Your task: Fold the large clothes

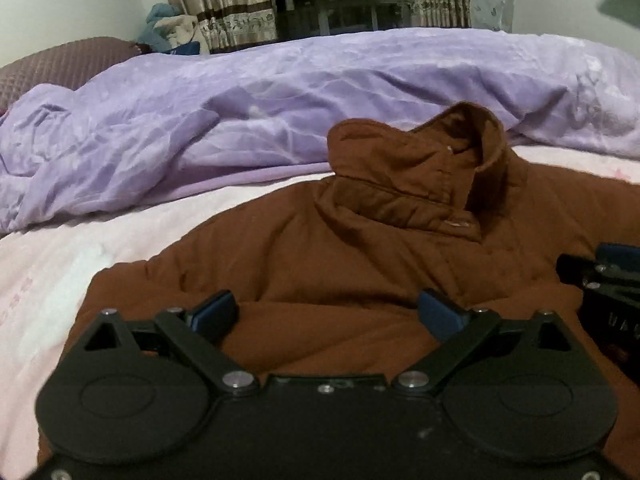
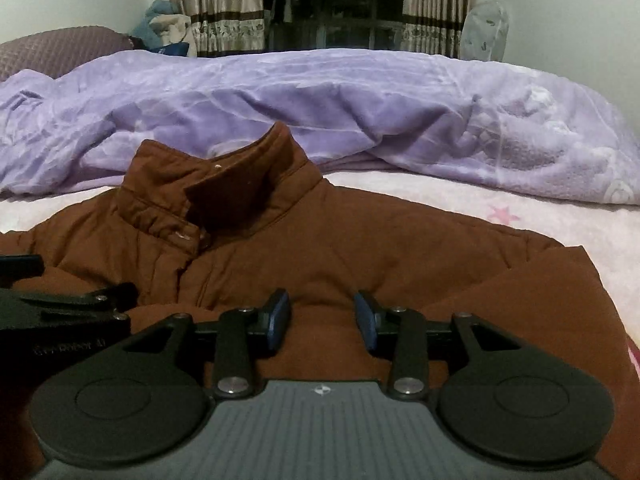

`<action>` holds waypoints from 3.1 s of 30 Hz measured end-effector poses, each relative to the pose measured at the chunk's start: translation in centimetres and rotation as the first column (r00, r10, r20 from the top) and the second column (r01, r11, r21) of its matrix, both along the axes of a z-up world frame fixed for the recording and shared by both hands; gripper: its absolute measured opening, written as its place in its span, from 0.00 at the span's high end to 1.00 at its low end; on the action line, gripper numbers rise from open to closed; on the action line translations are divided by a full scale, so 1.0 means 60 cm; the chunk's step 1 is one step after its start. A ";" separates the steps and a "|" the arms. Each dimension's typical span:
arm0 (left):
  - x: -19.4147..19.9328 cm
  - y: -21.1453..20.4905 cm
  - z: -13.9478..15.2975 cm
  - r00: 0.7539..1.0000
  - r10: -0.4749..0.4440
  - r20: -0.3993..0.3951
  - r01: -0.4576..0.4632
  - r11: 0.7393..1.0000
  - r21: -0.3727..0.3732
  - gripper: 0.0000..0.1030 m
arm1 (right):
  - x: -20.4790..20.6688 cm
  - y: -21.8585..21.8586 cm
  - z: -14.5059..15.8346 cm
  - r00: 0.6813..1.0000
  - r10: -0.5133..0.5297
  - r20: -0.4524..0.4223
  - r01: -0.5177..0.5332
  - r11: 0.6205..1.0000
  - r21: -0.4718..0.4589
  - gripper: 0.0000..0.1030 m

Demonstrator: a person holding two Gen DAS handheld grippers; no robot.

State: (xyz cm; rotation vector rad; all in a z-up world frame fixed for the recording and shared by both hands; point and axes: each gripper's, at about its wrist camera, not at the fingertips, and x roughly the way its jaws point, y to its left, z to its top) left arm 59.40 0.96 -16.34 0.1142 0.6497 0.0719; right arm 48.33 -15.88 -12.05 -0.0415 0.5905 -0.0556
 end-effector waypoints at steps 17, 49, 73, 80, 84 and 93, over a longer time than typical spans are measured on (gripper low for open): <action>-0.012 -0.022 -0.003 0.999 0.033 0.012 -0.033 0.999 0.003 0.03 | -0.013 0.032 -0.001 1.000 -0.009 0.009 0.008 0.997 0.082 0.74; -0.154 0.105 -0.012 0.992 0.104 0.072 -0.108 0.993 0.053 0.00 | -0.157 -0.080 -0.005 0.993 -0.113 0.043 0.109 0.991 0.071 0.15; -0.326 0.188 -0.021 0.985 0.170 -0.034 -0.169 0.984 0.050 0.00 | -0.327 -0.117 -0.008 0.993 -0.116 -0.006 0.116 0.992 0.054 0.52; -0.409 0.213 0.054 0.988 0.154 -0.028 -0.152 0.986 0.063 0.02 | -0.392 -0.121 0.038 0.992 -0.119 -0.039 0.120 0.992 0.046 0.26; -0.473 0.228 0.058 0.986 0.152 -0.070 -0.150 0.988 0.037 0.02 | -0.471 -0.134 0.061 0.987 -0.156 0.025 0.156 0.988 0.000 0.05; -0.553 0.275 -0.007 0.954 0.173 -0.246 -0.223 0.956 -0.190 0.02 | -0.532 -0.210 0.021 0.958 -0.280 -0.064 0.278 0.960 -0.042 0.02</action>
